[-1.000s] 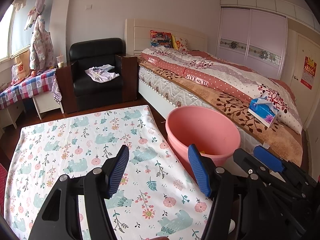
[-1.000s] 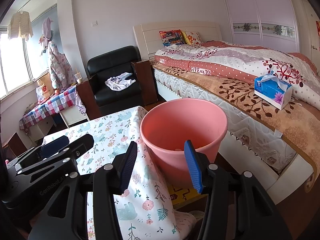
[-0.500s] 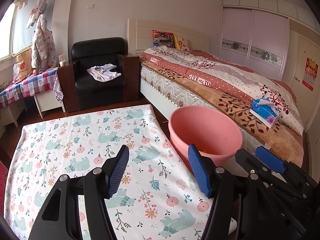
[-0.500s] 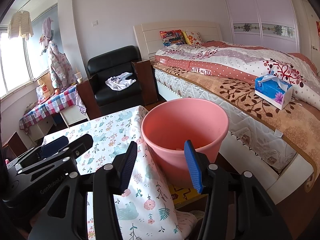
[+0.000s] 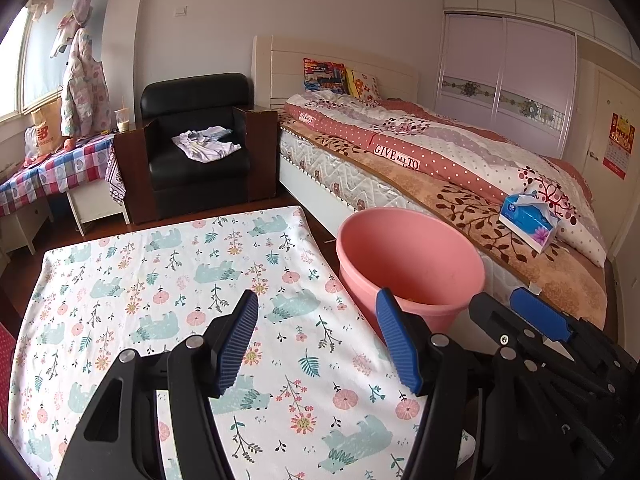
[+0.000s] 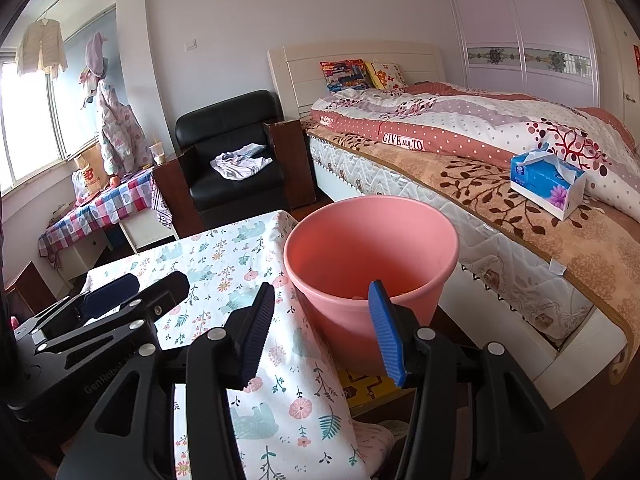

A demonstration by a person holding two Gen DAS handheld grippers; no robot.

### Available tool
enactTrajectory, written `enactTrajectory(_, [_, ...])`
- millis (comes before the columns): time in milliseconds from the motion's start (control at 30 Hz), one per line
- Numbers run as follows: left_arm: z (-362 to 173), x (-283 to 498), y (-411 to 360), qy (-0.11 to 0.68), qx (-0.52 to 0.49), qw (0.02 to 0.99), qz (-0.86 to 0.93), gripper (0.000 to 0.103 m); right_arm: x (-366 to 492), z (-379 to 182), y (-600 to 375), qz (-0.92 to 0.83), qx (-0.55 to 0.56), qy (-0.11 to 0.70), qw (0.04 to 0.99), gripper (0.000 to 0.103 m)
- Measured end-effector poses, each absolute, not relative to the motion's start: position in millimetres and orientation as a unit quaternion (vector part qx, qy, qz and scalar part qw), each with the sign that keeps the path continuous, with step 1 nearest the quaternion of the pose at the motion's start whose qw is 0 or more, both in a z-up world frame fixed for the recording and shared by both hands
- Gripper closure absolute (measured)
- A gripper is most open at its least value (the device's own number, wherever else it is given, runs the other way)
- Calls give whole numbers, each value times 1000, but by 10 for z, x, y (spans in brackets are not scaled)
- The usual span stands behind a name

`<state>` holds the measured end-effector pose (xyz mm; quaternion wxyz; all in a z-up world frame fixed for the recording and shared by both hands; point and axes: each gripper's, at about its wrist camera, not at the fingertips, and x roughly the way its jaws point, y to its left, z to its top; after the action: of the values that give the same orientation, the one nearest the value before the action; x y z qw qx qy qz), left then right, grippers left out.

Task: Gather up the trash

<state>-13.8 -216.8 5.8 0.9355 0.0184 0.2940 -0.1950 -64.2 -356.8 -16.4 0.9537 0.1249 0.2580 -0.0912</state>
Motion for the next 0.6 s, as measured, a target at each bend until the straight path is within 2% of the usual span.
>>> enactTrajectory(600, [-23, -146, -2107, 300, 18, 933, -197, 42, -643, -161, -3554, -91, 124, 259, 953, 53])
